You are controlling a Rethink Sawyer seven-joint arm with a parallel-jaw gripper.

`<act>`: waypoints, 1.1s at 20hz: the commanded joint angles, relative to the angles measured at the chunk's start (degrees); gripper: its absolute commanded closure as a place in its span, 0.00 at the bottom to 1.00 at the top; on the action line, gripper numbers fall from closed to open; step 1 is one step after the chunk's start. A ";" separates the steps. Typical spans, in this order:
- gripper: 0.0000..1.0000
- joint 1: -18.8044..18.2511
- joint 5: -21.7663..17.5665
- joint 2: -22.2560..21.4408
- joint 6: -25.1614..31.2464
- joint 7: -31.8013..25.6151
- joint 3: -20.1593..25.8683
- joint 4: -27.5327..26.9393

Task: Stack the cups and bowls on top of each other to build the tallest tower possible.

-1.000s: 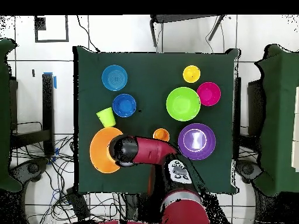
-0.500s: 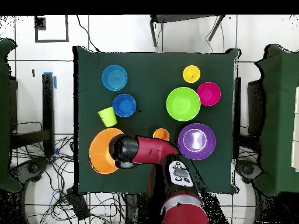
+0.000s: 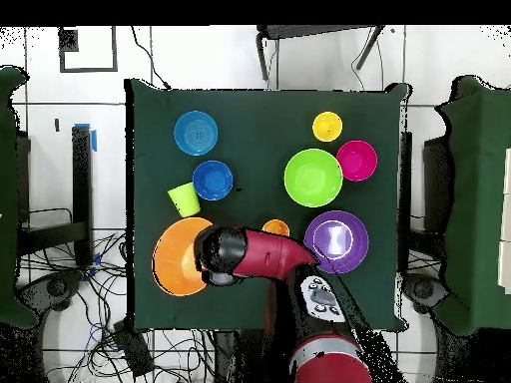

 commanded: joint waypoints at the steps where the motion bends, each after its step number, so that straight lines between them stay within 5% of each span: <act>1: 1.00 -2.65 3.51 0.10 -1.36 4.33 7.31 -4.59; 6: 1.00 -3.45 5.24 -0.87 -1.94 5.97 7.64 -5.97; 11: 1.00 -7.59 9.82 -1.12 -7.40 5.15 13.04 -4.45; 22: 1.00 -10.47 12.50 -1.07 -4.31 4.18 16.25 -8.22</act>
